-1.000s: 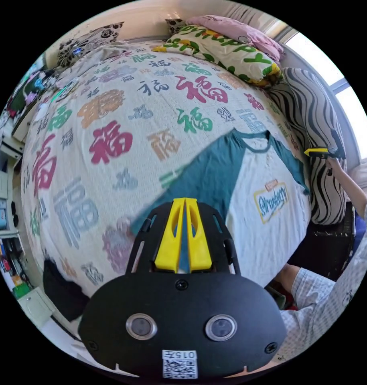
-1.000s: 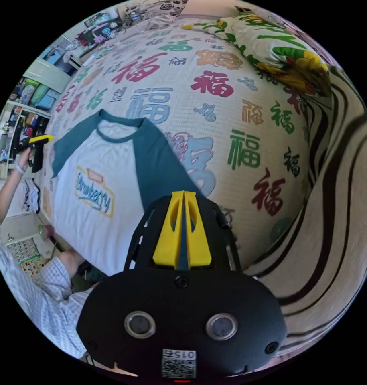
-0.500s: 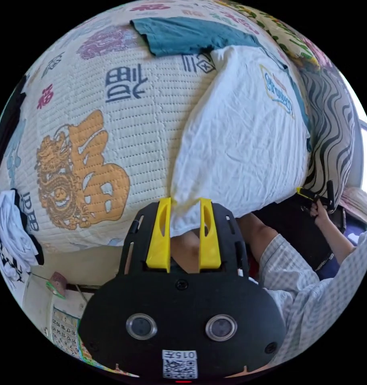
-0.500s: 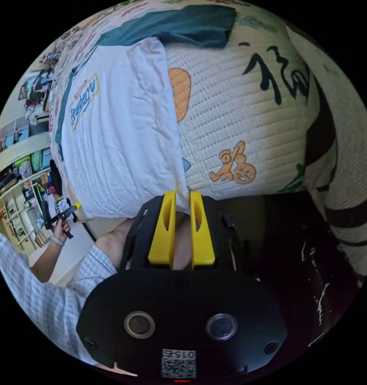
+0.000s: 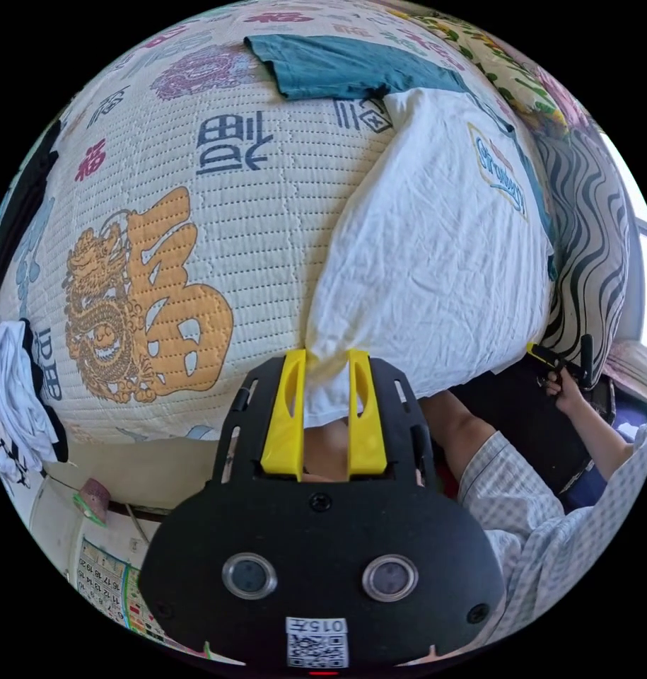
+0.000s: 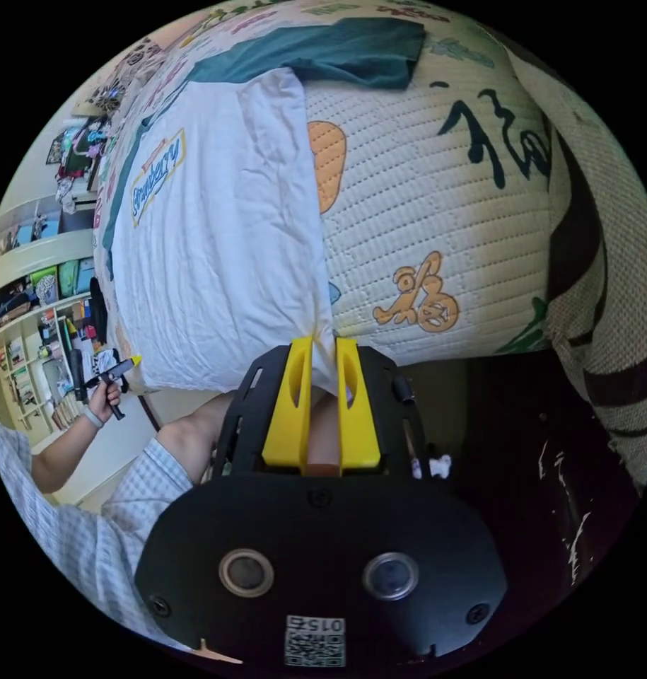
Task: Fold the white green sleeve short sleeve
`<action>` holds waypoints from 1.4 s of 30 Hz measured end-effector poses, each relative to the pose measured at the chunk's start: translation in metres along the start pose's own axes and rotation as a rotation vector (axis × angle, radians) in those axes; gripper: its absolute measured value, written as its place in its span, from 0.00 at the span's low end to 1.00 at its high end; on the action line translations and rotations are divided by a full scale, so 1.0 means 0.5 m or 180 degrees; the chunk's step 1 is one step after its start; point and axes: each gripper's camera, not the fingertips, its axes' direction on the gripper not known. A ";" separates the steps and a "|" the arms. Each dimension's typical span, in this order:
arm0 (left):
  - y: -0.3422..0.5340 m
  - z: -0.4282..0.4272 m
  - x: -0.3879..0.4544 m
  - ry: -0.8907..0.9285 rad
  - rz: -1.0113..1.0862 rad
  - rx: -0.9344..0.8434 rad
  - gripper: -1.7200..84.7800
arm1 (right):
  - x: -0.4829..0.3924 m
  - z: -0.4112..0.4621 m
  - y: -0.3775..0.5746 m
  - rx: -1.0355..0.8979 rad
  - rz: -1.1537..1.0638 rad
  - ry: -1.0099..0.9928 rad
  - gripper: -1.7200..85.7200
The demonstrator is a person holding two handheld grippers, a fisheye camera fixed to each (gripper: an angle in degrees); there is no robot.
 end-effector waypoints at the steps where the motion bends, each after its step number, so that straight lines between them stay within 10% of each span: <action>1: 0.003 -0.003 0.000 -0.0022 0.0017 0.0011 0.12 | -0.009 0.000 0.005 0.0042 -0.0033 0.0055 0.09; 19: 0.138 -0.137 -0.177 0.0187 -0.0001 0.0006 0.02 | -0.156 -0.015 -0.055 -0.0308 0.0446 0.0184 0.03; 28: 0.237 -0.181 -0.297 0.0365 -0.0255 -0.0018 0.01 | -0.333 -0.064 -0.126 -0.0961 0.0640 0.1512 0.03; 42: 0.060 -0.395 -0.414 0.1654 -0.0859 0.1538 0.12 | -1.515 0.077 -0.651 0.0182 -0.2222 0.0609 0.13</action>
